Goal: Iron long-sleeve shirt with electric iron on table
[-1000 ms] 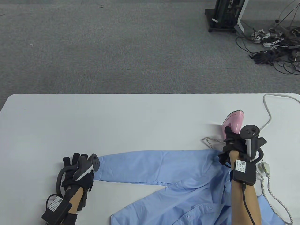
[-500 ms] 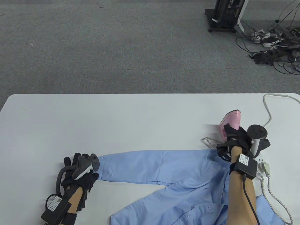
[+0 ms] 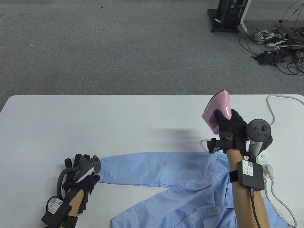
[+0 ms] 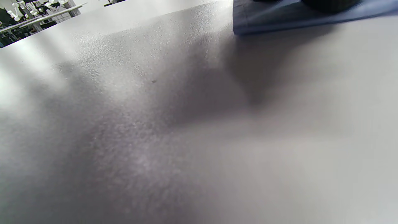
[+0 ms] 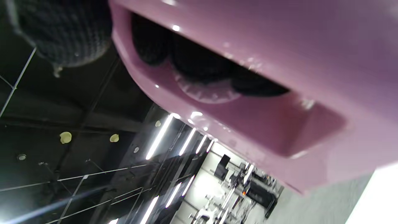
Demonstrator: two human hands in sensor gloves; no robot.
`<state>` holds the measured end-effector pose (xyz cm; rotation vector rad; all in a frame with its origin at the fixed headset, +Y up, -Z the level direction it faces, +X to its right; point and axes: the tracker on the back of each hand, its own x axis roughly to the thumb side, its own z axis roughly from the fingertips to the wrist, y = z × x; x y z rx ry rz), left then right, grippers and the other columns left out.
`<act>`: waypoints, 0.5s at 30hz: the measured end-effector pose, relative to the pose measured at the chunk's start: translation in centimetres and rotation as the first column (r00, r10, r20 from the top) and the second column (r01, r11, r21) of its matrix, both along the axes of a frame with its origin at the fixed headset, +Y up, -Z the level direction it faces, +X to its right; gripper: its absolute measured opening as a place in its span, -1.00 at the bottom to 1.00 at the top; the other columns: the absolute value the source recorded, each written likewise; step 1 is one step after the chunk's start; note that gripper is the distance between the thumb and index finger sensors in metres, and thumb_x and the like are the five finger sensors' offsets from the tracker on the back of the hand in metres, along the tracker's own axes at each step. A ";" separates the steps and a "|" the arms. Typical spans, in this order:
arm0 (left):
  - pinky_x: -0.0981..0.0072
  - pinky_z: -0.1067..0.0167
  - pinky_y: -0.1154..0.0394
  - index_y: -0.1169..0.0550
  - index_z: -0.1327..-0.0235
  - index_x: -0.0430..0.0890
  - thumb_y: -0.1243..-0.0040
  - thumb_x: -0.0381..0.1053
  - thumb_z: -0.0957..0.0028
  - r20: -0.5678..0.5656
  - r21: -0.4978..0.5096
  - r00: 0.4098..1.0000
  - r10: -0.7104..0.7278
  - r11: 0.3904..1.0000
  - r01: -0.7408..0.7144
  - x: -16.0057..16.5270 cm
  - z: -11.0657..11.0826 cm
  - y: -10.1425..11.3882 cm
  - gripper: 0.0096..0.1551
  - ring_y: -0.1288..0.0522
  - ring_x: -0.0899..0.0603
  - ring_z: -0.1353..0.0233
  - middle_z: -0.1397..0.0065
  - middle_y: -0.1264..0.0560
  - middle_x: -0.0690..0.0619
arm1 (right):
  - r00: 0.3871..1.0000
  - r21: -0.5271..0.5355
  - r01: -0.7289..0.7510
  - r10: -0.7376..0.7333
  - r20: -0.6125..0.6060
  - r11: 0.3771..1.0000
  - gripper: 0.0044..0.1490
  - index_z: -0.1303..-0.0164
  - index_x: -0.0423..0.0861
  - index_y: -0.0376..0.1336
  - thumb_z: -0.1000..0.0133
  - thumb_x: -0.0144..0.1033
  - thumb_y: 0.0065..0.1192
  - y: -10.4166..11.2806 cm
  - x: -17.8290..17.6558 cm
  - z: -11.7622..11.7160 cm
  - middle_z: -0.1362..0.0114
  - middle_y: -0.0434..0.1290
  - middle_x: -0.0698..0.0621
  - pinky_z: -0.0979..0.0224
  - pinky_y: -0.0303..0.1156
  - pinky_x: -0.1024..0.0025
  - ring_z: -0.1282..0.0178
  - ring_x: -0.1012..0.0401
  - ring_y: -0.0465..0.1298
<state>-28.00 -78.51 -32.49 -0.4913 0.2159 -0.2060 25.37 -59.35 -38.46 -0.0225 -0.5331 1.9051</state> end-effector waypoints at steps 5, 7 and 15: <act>-0.24 -0.45 0.54 -0.05 -0.30 0.37 0.10 0.36 0.23 0.002 0.001 1.000 -0.004 1.000 0.004 0.0 0.0 0.0 -0.25 0.53 -0.06 -0.62 -0.61 0.36 0.27 | 0.905 -0.211 0.006 -0.095 -0.415 0.977 -0.31 -0.02 -0.24 0.23 0.05 0.04 0.35 2.8 -7.7 0.7 0.02 0.45 -0.09 0.00 0.51 -0.01 0.07 0.08 0.56; -0.25 -0.45 0.54 -0.06 -0.30 0.38 0.09 0.36 0.23 0.001 0.001 1.000 0.000 1.000 0.000 0.0 0.0 0.0 -0.25 0.53 -0.06 -0.62 -0.61 0.37 0.27 | 0.863 -0.243 -0.024 -0.103 -0.494 0.970 -0.25 0.04 -0.30 0.31 0.07 0.11 0.35 2.7 -11.1 0.7 0.12 0.53 -0.07 0.25 0.65 0.18 0.26 0.18 0.66; -0.24 -0.45 0.54 -0.05 -0.30 0.38 0.11 0.37 0.23 0.006 0.012 1.000 -0.010 1.000 0.010 0.0 0.1 0.0 -0.24 0.56 -0.05 -0.60 -0.60 0.39 0.28 | 0.663 -0.574 -0.315 -0.258 -0.703 0.756 -0.21 -0.05 -0.39 0.20 -0.05 0.10 0.17 -6.5 -26.7 1.0 0.02 0.52 -0.11 0.13 0.67 0.17 0.12 0.12 0.68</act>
